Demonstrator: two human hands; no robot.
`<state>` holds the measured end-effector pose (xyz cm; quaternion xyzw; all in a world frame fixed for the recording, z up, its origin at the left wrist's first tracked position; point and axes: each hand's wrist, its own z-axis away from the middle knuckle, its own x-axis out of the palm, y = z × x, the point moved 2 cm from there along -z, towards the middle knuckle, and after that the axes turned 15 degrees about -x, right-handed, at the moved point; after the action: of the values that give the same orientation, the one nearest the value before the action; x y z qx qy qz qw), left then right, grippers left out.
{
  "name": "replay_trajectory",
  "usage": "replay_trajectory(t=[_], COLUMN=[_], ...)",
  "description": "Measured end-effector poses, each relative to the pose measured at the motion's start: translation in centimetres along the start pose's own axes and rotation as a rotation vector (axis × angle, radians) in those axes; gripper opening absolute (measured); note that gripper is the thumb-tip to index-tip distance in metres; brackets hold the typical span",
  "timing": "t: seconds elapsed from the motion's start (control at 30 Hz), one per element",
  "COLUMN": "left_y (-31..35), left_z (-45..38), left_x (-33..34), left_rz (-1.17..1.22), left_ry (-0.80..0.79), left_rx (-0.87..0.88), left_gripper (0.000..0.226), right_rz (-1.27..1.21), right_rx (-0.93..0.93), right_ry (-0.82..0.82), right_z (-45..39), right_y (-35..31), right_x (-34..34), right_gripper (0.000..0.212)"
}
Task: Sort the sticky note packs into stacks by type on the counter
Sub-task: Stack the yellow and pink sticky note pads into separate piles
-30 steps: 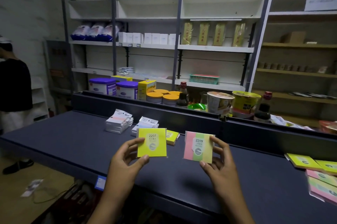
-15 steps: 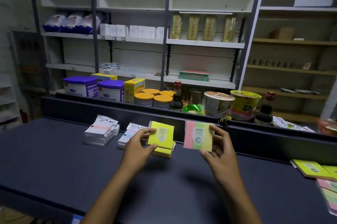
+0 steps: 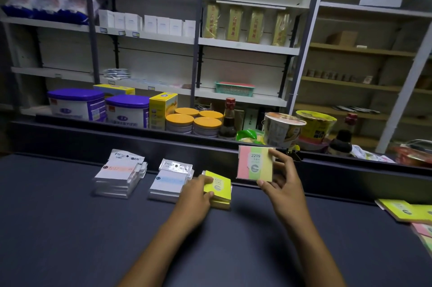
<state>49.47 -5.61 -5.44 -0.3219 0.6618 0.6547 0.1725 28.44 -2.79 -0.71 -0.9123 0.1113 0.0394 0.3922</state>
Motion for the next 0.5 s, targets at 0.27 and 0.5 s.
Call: replay_trajectory(t=[0.27,0.5], left_y=[0.0,2.4], left_z=[1.4,1.7], left_x=[0.2,-0.7], left_rz=[-0.314,-0.382], left_ry=[0.136,0.224], left_rx=[0.09,0.244], left_gripper=[0.028,0.031], right_rz=[0.089,0.107], right_rx=[0.003,0.047], right_ry=[0.011,-0.013], right_z=[0.5,0.2], right_y=[0.2,0.7], right_x=[-0.3,-2.0], right_gripper=[0.068,0.067])
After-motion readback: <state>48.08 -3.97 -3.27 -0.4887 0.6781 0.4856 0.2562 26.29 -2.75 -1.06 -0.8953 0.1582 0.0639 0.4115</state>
